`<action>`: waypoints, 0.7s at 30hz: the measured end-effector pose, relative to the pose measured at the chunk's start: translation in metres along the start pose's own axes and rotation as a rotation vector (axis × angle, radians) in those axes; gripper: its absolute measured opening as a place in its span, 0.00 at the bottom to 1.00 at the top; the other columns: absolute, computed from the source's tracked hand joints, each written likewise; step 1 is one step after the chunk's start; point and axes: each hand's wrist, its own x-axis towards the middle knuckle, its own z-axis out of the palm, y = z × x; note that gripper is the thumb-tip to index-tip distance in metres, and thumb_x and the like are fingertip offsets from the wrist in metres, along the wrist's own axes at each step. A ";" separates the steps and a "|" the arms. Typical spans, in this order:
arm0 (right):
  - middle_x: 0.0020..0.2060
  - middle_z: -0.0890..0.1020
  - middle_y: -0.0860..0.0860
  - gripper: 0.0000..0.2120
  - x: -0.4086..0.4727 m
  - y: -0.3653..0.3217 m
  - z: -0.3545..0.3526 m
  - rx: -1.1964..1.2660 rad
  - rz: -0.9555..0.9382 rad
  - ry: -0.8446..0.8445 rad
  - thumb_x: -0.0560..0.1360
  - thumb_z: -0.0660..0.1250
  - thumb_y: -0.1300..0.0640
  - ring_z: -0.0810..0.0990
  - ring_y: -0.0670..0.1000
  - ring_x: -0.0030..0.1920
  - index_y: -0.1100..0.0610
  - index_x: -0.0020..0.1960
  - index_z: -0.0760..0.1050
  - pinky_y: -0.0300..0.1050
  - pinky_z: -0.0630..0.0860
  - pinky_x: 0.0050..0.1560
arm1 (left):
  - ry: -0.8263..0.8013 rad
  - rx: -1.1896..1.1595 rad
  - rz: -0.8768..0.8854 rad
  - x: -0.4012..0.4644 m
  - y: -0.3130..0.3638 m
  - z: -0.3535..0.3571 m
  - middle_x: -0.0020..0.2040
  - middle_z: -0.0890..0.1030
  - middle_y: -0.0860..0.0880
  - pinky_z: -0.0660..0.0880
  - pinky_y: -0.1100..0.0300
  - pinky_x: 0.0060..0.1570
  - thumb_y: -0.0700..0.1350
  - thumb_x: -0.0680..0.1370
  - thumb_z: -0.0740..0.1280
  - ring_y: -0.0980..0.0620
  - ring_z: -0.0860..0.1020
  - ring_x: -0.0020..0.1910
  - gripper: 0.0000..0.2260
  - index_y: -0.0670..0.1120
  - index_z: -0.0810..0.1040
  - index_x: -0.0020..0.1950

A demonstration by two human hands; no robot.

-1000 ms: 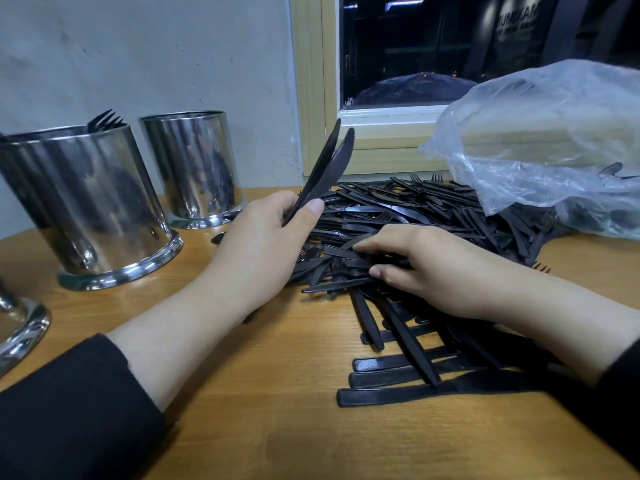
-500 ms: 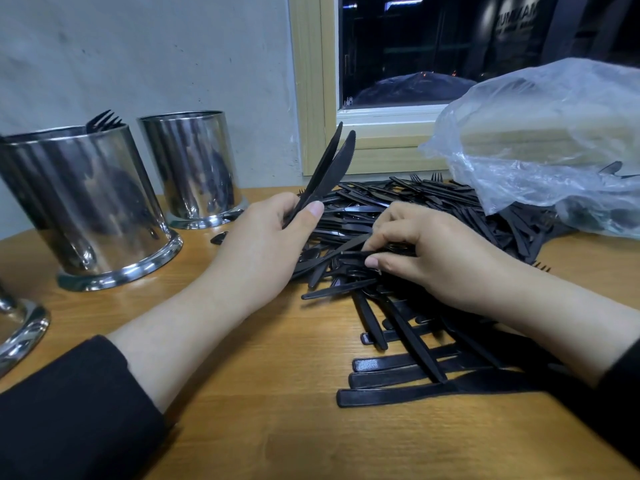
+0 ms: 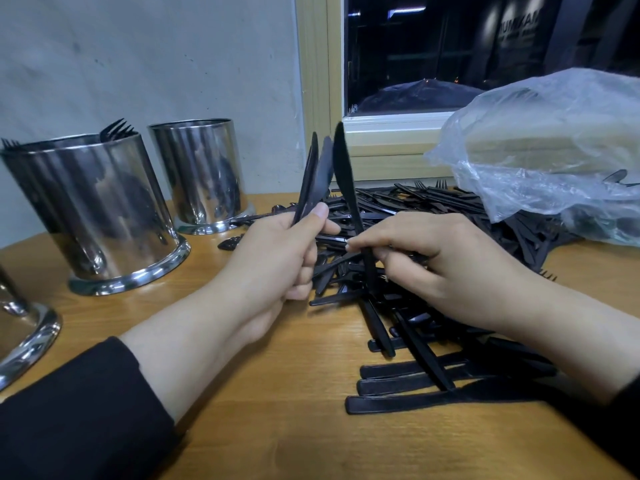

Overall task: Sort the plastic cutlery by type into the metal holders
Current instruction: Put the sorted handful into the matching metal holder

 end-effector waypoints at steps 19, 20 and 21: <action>0.36 0.81 0.45 0.05 0.003 0.035 -0.024 -0.075 0.363 0.247 0.80 0.66 0.55 0.77 0.42 0.35 0.47 0.48 0.80 0.34 0.71 0.36 | 0.096 -0.110 0.157 -0.002 0.009 0.002 0.27 0.61 0.52 0.62 0.61 0.24 0.54 0.84 0.64 0.53 0.61 0.25 0.14 0.45 0.75 0.43; 0.38 0.81 0.43 0.05 0.002 0.040 -0.024 -0.110 0.398 0.208 0.80 0.66 0.55 0.78 0.40 0.37 0.47 0.50 0.80 0.31 0.70 0.39 | 0.118 -0.098 0.168 -0.001 0.008 0.002 0.27 0.62 0.51 0.63 0.60 0.24 0.54 0.84 0.64 0.52 0.62 0.25 0.15 0.46 0.75 0.43; 0.41 0.82 0.43 0.06 0.002 0.044 -0.023 -0.152 0.422 0.155 0.80 0.67 0.55 0.79 0.40 0.41 0.47 0.53 0.81 0.32 0.70 0.42 | 0.142 -0.072 0.177 0.000 0.007 0.002 0.27 0.63 0.51 0.64 0.59 0.25 0.55 0.84 0.64 0.51 0.64 0.25 0.16 0.46 0.75 0.42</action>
